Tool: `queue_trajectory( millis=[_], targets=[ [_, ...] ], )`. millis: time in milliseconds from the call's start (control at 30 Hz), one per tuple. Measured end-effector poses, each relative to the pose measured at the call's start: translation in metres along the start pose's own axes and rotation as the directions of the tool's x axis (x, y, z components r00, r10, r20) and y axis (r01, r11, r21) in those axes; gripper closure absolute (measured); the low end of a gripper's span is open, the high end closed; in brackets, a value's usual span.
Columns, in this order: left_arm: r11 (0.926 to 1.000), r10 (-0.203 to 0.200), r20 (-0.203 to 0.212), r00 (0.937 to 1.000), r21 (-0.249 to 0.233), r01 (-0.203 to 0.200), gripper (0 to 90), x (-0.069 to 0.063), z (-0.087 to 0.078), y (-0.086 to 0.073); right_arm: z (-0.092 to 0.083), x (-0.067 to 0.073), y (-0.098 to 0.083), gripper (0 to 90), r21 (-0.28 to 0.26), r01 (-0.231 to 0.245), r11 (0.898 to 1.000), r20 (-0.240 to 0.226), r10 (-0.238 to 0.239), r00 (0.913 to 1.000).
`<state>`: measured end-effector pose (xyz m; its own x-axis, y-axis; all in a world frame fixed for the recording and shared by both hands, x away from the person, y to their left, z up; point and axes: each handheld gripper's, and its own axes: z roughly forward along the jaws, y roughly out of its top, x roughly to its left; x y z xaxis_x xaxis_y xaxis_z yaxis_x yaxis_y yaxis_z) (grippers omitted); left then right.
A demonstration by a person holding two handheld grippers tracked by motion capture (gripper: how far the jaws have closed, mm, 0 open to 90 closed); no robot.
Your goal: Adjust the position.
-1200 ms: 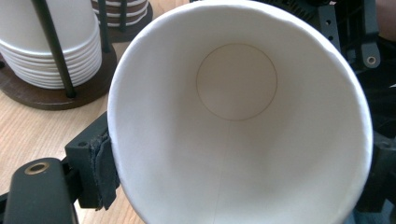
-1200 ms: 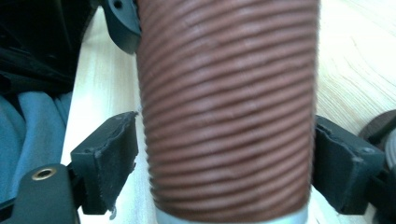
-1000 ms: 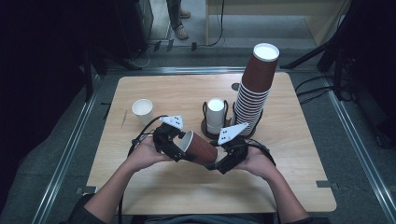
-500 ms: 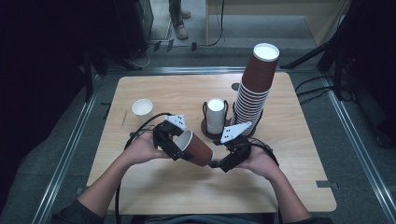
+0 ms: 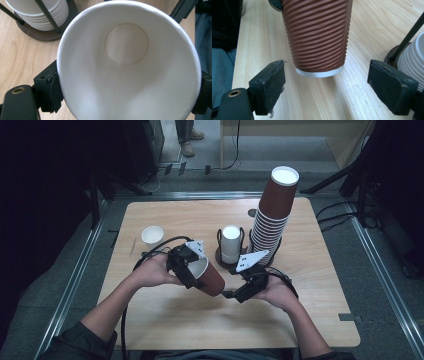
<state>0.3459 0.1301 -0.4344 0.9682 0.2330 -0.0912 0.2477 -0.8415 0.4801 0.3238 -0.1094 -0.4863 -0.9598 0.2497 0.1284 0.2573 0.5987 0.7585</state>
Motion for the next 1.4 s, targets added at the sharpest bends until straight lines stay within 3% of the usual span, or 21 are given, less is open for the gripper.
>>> queue_trajectory(
  millis=[300, 433, 900, 1267, 1400],
  targets=[
    [0.9941, 0.047, -0.031, 0.9984, 0.100, -0.044, 10.3, -0.003, 0.009, 0.010, 0.009, -0.002, -0.001, 15.6, 0.007, -0.007, 1.000, 0.002, 0.007, 1.0000],
    [0.9903, 0.074, -0.039, 0.9965, 0.121, -0.069, 10.2, -0.005, 0.011, 0.016, 0.015, -0.002, -0.001, 15.8, 0.004, -0.004, 1.000, -0.010, 0.004, 0.9999],
    [0.9856, 0.117, -0.011, 0.9931, 0.124, -0.115, 9.3, -0.013, 0.018, 0.029, 0.031, 0.004, 0.005, 16.5, -0.015, 0.035, 0.999, -0.019, -0.035, 0.9992],
    [0.9881, 0.110, -0.015, 0.9938, 0.110, -0.107, 7.4, -0.014, 0.017, 0.028, 0.029, 0.005, 0.006, 21.1, -0.034, 0.058, 0.998, -0.027, -0.059, 0.9979],
    [0.9918, 0.084, -0.010, 0.9965, 0.098, -0.082, 5.3, -0.012, 0.018, 0.027, 0.027, 0.005, 0.006, 20.9, -0.034, 0.063, 0.997, -0.028, -0.064, 0.9976]
  ],
)
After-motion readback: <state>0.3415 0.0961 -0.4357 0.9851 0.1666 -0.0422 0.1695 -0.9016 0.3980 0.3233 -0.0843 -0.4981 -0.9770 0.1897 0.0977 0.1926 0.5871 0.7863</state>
